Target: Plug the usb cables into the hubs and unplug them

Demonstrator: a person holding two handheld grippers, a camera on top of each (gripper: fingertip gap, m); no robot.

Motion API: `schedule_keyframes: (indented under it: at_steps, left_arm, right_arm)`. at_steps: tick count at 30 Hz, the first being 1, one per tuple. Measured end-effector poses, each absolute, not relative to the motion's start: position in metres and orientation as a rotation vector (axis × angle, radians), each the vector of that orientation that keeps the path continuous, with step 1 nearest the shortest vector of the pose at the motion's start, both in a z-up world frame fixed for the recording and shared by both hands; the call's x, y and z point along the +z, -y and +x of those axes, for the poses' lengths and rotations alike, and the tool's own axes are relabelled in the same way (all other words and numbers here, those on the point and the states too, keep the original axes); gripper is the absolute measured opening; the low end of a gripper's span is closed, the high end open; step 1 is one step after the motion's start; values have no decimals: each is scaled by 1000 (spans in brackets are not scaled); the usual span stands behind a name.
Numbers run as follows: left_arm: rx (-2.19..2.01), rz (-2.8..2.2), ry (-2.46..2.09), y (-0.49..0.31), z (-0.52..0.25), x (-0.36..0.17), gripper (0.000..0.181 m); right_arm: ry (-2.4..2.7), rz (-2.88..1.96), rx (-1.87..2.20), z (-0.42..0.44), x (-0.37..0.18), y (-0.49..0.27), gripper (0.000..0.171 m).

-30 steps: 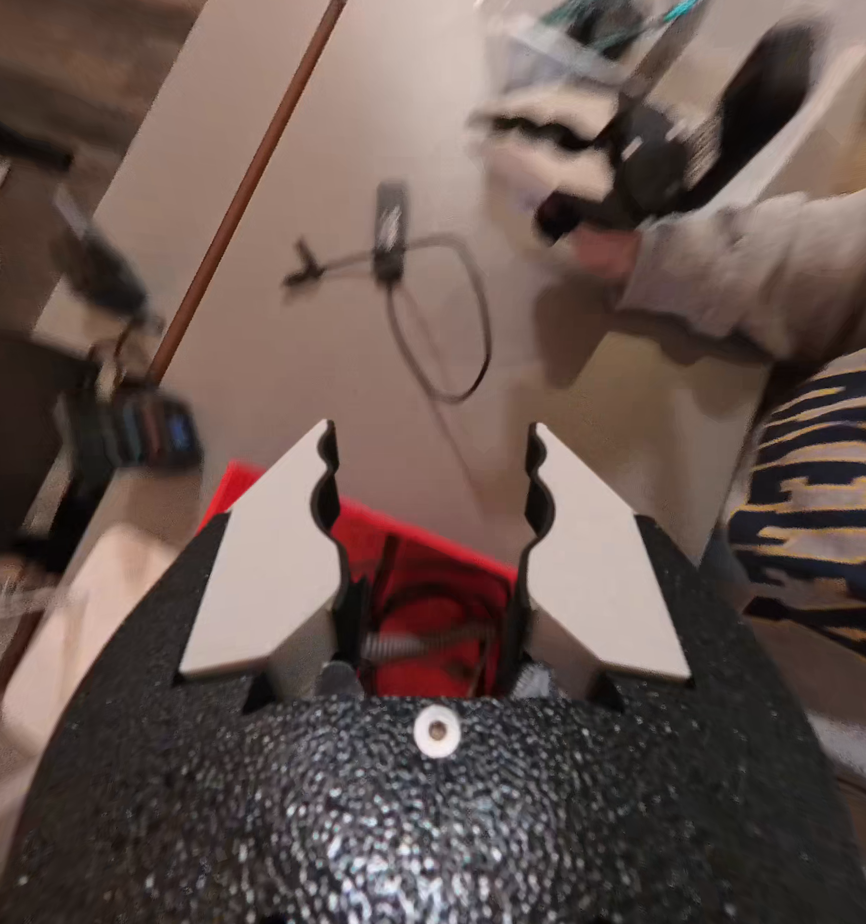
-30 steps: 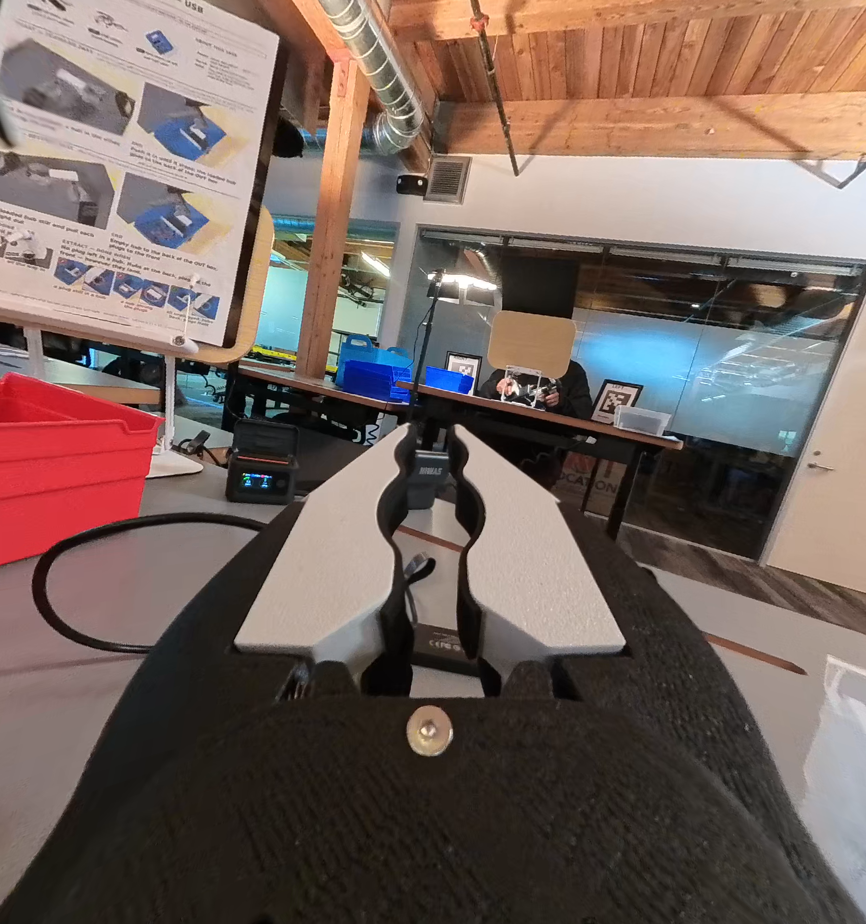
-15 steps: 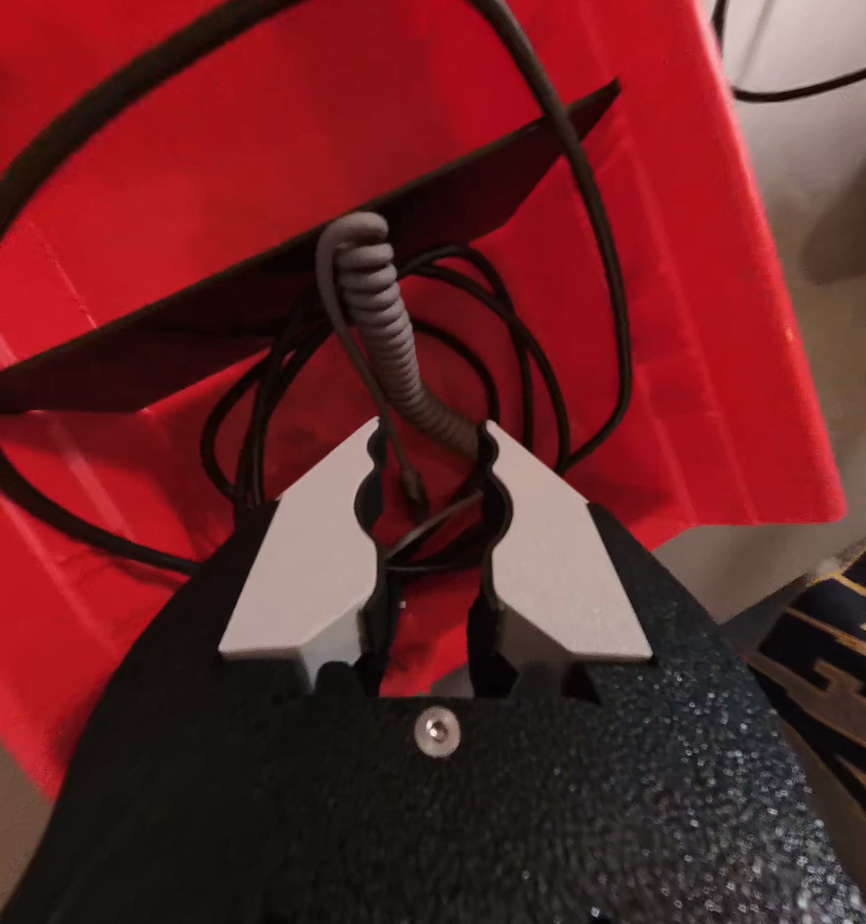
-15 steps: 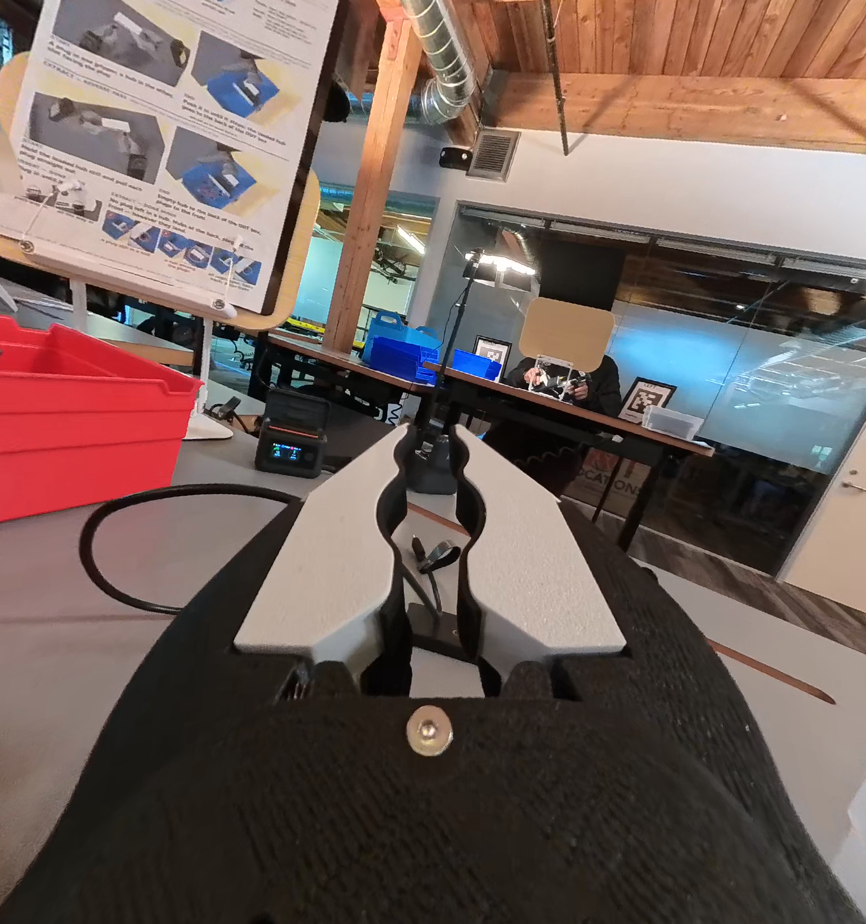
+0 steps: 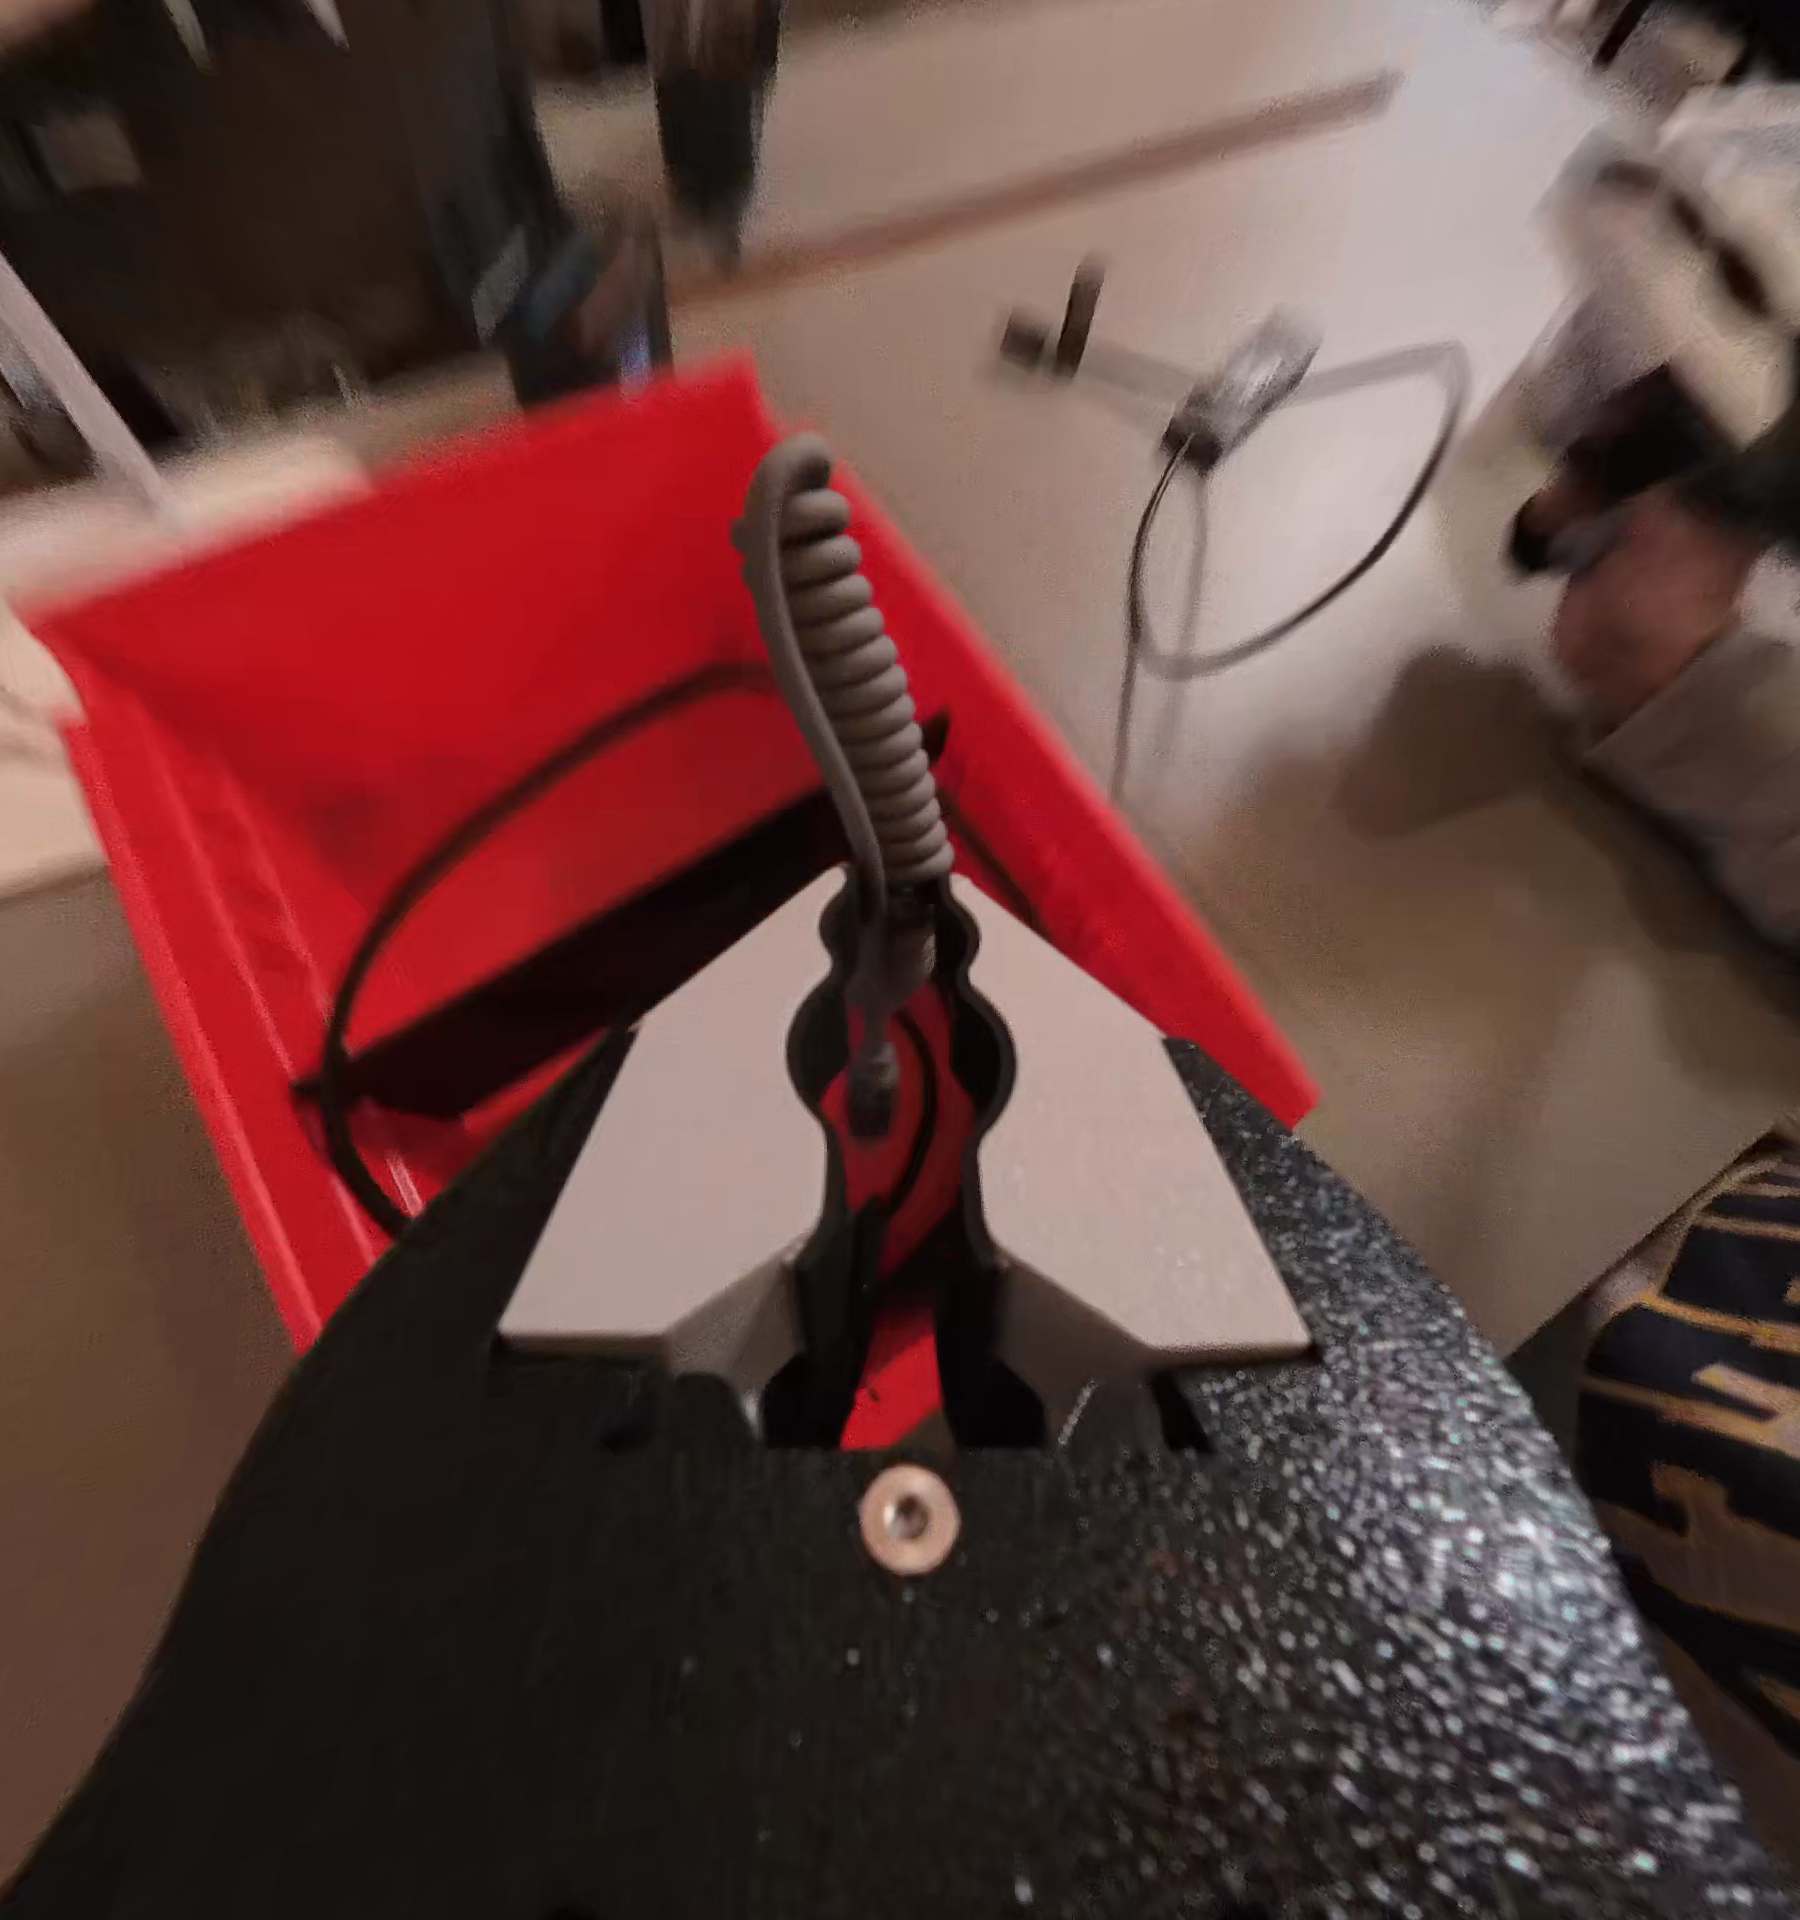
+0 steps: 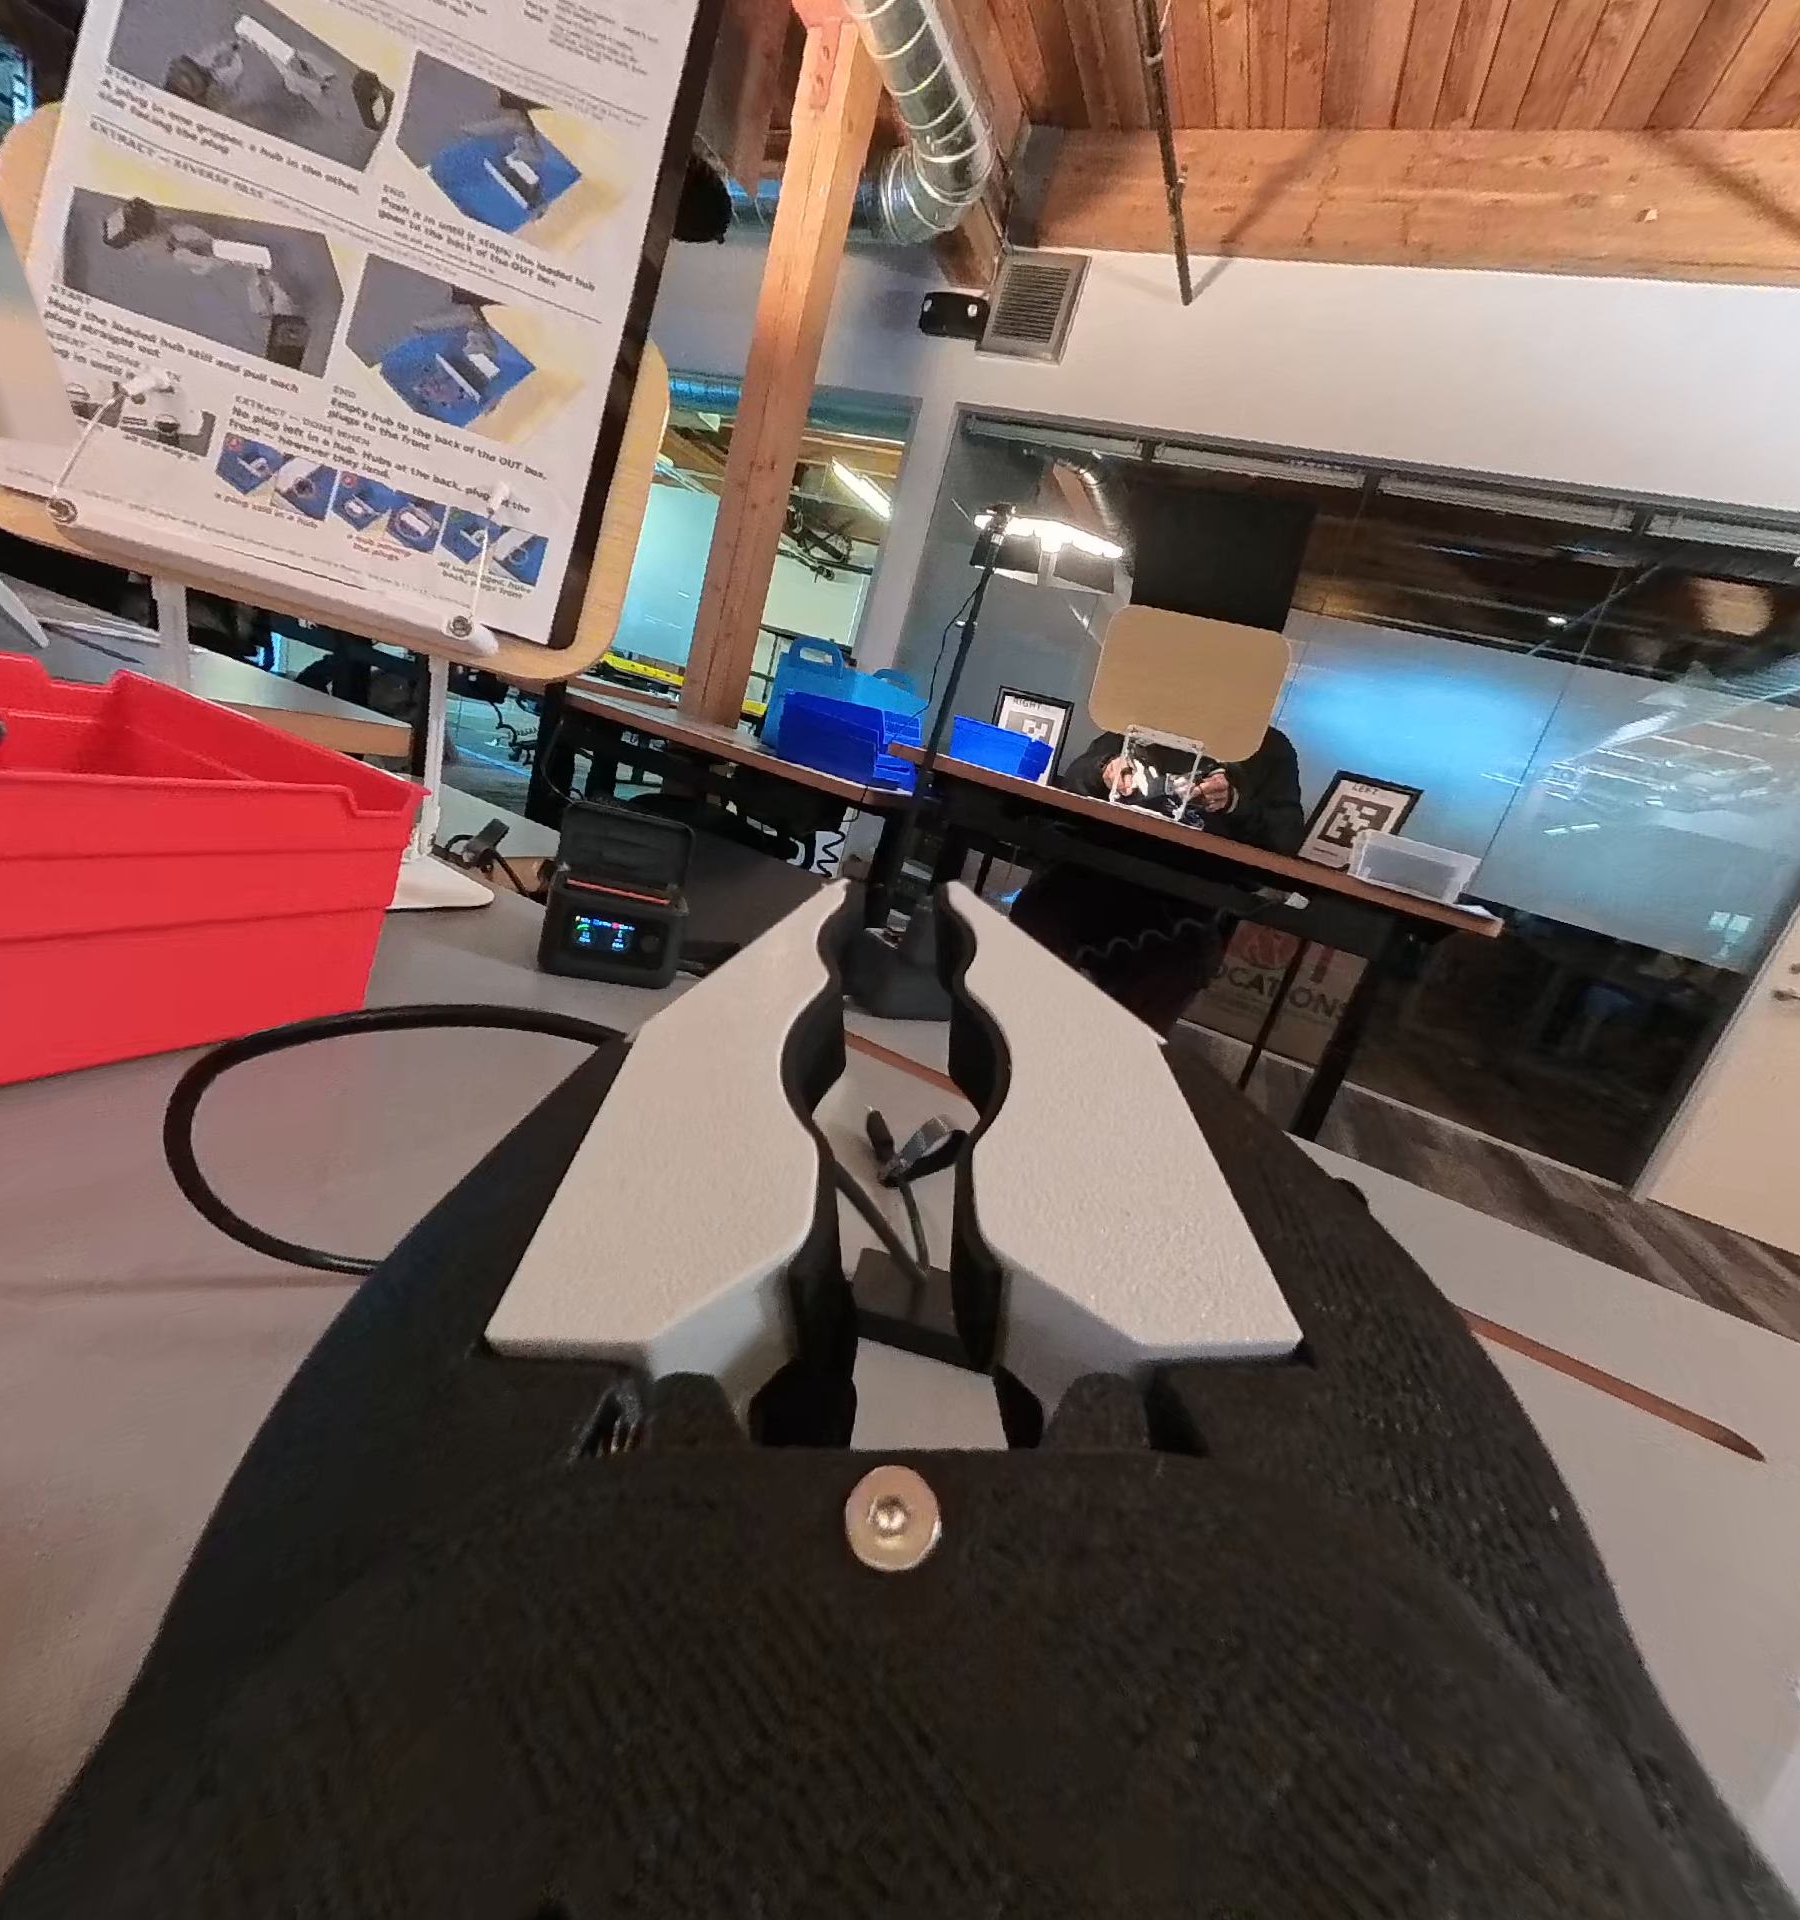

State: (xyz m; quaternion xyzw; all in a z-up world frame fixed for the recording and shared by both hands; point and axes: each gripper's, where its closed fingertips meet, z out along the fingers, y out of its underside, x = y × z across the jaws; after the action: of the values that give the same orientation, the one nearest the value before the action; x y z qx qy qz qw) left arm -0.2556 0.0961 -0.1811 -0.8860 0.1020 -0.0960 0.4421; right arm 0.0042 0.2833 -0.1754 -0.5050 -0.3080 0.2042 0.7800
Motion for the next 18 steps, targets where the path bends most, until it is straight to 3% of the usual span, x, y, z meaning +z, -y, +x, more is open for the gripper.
schedule_keyframes:
  at_steps: [4, 8, 12, 18]
  left_arm:
    - [-283, -1946, -410, -103, -206, -98, 12]
    - [-538, -1844, -610, -107, -123, -83, 11]
    - [-643, -1896, -732, -122, -59, -125, 11]
    - [-532, -2192, -812, -158, -21, -238, 12]
  right_arm:
    - [689, -1081, 424, 1, -176, -281, 11]
    - [677, -1067, 401, 7, -172, -281, 11]
    - [632, -1077, 413, 16, -169, -285, 11]
    - [617, -1080, 409, 21, -167, -288, 11]
